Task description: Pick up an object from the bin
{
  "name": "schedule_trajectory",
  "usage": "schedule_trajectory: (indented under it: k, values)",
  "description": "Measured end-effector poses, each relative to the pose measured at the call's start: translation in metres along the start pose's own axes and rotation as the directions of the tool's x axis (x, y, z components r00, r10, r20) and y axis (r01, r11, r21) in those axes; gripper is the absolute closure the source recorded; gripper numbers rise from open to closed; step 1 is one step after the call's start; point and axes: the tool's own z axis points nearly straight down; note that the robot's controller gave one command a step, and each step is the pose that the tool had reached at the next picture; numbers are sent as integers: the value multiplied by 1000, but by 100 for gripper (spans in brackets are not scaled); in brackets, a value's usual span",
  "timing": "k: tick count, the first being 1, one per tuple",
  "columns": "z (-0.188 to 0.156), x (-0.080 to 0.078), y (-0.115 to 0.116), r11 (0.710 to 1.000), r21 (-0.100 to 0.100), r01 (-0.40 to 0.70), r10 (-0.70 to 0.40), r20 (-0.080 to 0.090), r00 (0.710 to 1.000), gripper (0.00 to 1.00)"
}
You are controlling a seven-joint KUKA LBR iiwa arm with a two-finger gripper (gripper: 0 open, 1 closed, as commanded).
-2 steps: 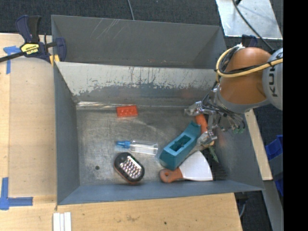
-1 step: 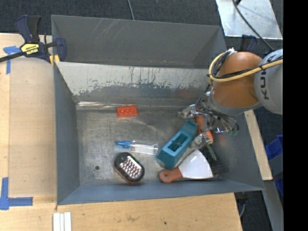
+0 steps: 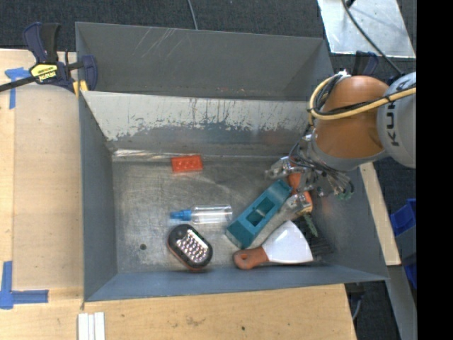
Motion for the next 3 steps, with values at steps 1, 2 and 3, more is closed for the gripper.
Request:
schedule_trajectory:
  k: [1, 2, 3]
  values:
    - [0, 0, 0, 1000, 0, 0, 0, 0, 1000, 100]
    - [-3, 1, 0, 1000, -2, 0, 0, -3, 1000, 100]
    - [-18, 3, 2, 1000, -7, 0, 0, -15, 1000, 100]
